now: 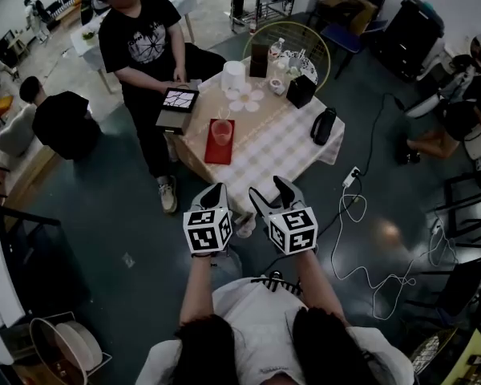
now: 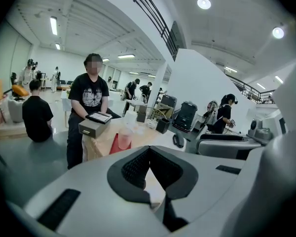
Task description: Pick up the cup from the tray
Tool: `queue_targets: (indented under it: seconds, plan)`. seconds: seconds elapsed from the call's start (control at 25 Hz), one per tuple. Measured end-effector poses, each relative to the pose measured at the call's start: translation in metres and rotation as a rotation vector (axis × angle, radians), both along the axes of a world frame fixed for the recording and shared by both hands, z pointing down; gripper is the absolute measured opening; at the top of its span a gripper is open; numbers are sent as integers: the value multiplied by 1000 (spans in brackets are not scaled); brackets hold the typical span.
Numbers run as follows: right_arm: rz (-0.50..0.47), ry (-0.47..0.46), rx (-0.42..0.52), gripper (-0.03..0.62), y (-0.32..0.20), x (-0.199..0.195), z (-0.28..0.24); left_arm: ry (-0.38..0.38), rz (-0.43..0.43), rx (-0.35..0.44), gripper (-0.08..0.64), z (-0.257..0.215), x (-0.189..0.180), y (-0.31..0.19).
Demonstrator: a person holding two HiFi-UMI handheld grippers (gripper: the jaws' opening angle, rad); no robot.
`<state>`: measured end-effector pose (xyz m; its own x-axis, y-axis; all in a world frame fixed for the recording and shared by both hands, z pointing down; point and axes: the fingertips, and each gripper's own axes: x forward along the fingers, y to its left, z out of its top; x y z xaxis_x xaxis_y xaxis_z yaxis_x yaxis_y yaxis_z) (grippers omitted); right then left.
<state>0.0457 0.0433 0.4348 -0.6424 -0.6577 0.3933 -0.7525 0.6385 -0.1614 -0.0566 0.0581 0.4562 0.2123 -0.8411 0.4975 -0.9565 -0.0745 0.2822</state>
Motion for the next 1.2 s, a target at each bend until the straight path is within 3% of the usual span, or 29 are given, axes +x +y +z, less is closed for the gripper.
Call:
queue_targets:
  seconds: [0.68,1.08,1.2]
  plan:
    - [40,-13,60,373,-112,-88,2,-55,117,-44,5,14,-78,-121]
    - [40,39,29,383,-151,-115,35,-70,110,-62,5,32,-100,-157]
    - [23,44,62,422,-162,-120,40,-73,113,-69,5,43,-101,-165]
